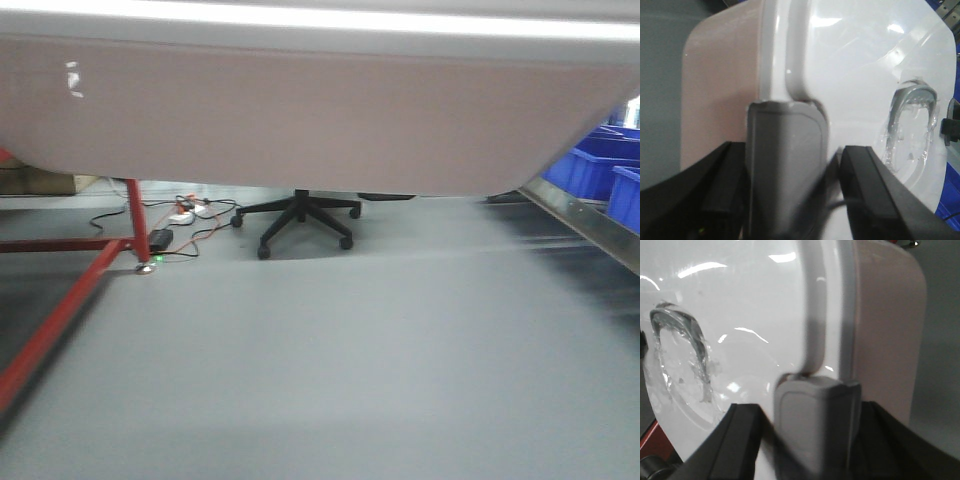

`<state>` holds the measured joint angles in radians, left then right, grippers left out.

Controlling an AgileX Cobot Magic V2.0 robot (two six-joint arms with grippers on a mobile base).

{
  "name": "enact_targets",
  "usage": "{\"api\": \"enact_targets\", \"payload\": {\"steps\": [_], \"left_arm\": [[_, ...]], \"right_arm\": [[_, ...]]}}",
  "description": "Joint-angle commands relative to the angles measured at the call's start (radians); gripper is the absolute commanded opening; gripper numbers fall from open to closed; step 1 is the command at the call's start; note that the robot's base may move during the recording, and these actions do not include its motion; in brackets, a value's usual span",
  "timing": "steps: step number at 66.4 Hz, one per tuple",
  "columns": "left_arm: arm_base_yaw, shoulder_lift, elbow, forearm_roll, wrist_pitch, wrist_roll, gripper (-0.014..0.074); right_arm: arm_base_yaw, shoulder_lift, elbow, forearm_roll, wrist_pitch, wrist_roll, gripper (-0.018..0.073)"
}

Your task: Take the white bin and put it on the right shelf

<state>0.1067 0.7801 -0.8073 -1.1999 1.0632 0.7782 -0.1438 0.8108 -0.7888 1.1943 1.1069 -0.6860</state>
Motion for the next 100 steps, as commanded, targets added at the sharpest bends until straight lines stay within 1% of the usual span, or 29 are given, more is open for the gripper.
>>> {"api": "enact_targets", "payload": {"steps": [1, 100], "left_arm": [[-0.026, -0.012, -0.035, -0.18, 0.189, 0.009, 0.0242], [-0.026, -0.012, -0.035, -0.18, 0.189, 0.009, 0.0242]], "right_arm": [[0.019, -0.014, -0.03, 0.209, 0.115, -0.016, 0.0361], [0.019, -0.014, -0.03, 0.209, 0.115, -0.016, 0.0361]]}}
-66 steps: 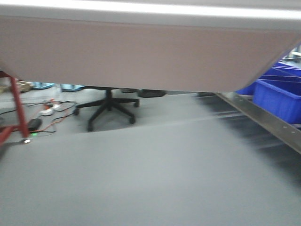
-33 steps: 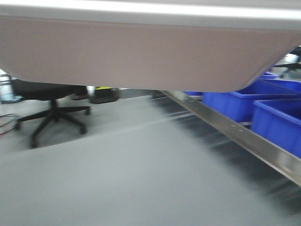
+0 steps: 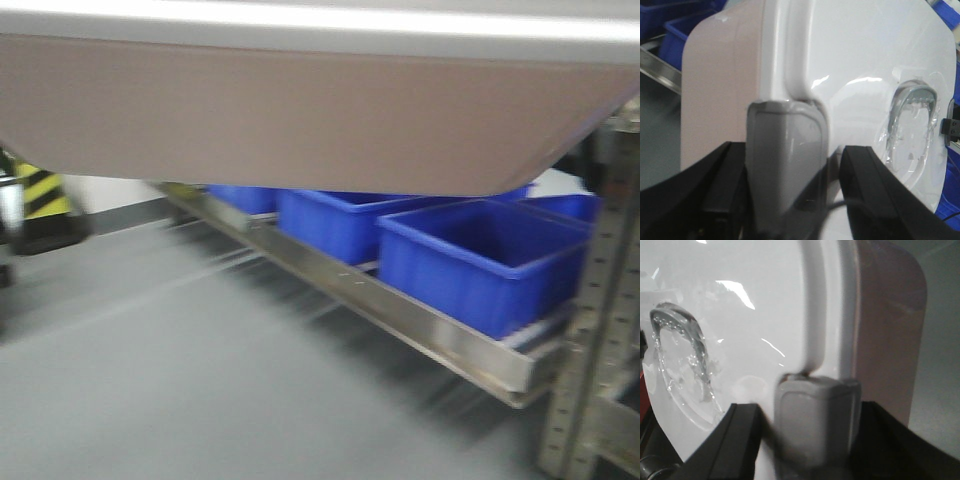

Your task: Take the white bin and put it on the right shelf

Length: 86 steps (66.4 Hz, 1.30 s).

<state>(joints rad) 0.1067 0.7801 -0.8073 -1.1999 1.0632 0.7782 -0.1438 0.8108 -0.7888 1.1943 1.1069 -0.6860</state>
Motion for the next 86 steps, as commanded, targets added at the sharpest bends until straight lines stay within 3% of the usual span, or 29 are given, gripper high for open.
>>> {"api": "enact_targets", "payload": {"steps": [1, 86], "left_arm": [[-0.026, -0.012, -0.035, -0.18, 0.189, 0.009, 0.0242], [-0.026, -0.012, -0.035, -0.18, 0.189, 0.009, 0.0242]], "right_arm": [[0.019, -0.014, -0.03, 0.209, 0.115, -0.016, 0.0361], [0.019, -0.014, -0.03, 0.209, 0.116, -0.016, 0.0361]]}}
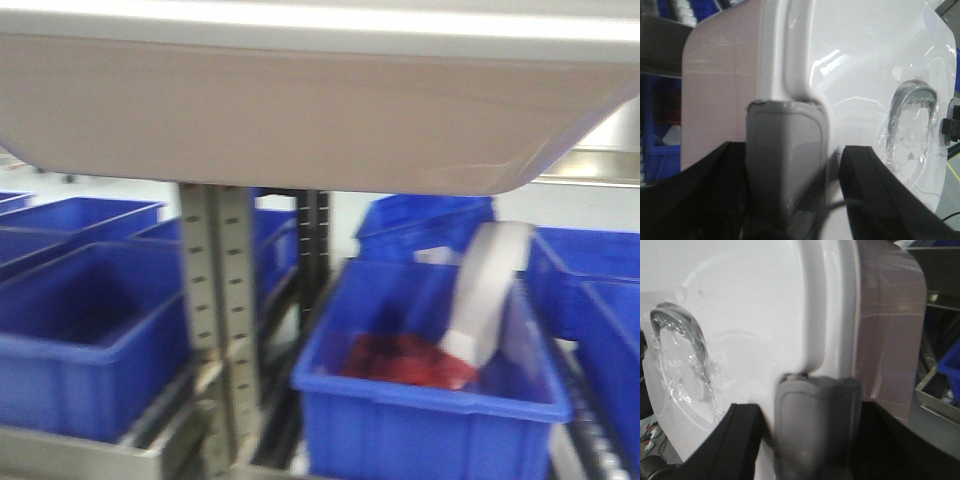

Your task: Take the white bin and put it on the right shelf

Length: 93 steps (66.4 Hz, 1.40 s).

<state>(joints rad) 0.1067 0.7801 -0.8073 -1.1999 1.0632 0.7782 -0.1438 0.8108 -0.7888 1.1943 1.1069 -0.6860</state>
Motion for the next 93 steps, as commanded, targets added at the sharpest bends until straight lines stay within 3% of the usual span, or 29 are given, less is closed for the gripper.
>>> {"api": "enact_targets", "payload": {"steps": [1, 93], "left_arm": [[-0.026, -0.012, -0.035, -0.18, 0.189, 0.009, 0.0242], [-0.026, -0.012, -0.035, -0.18, 0.189, 0.009, 0.0242]], "right_arm": [[0.019, -0.014, -0.03, 0.209, 0.116, -0.016, 0.0361], [0.019, -0.014, -0.03, 0.209, 0.116, -0.016, 0.0361]]}}
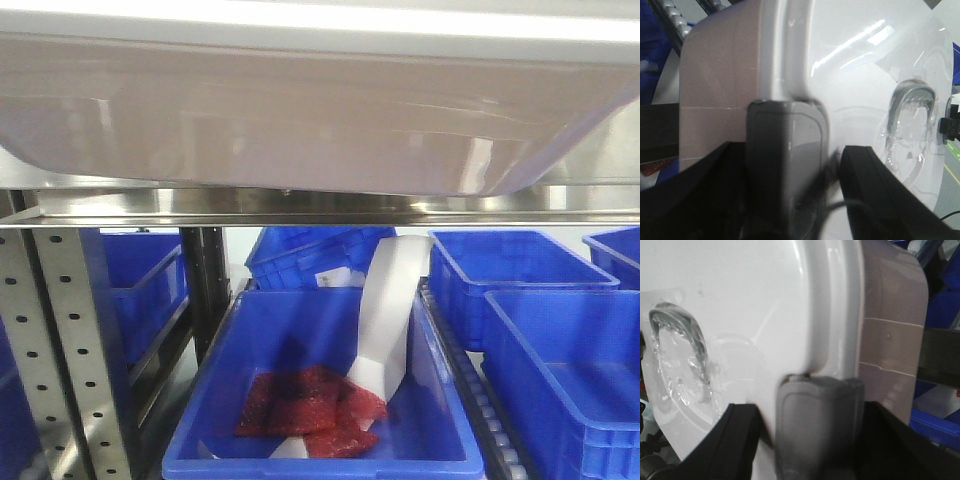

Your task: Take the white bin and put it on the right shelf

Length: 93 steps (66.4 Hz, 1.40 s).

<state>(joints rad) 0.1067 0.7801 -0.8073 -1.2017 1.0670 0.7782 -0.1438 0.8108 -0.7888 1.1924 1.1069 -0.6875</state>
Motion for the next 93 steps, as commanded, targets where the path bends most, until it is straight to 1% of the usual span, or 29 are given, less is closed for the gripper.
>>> {"api": "enact_targets", "payload": {"steps": [1, 65, 73, 83, 84, 93], "left_arm": [[-0.026, -0.012, -0.035, -0.179, 0.185, 0.009, 0.0242], [-0.026, -0.012, -0.035, -0.179, 0.185, 0.009, 0.0242], [-0.026, -0.012, -0.035, -0.181, 0.182, 0.009, 0.0242], [-0.026, -0.012, -0.035, -0.189, 0.186, 0.009, 0.0242], [-0.048, -0.012, -0.035, -0.189, 0.186, 0.009, 0.0242], [-0.048, -0.012, -0.035, -0.193, 0.186, 0.009, 0.0242]], "right_arm": [[0.019, -0.014, -0.03, 0.211, 0.116, -0.015, 0.0361], [0.019, -0.014, -0.03, 0.211, 0.114, -0.015, 0.0361], [0.019, -0.014, -0.03, 0.218, 0.08, -0.015, 0.0361], [0.019, -0.014, -0.03, 0.225, 0.077, -0.015, 0.0361], [0.019, -0.014, -0.03, 0.225, 0.077, -0.015, 0.0361], [0.019, -0.014, -0.03, 0.228, 0.082, -0.015, 0.0361]]}}
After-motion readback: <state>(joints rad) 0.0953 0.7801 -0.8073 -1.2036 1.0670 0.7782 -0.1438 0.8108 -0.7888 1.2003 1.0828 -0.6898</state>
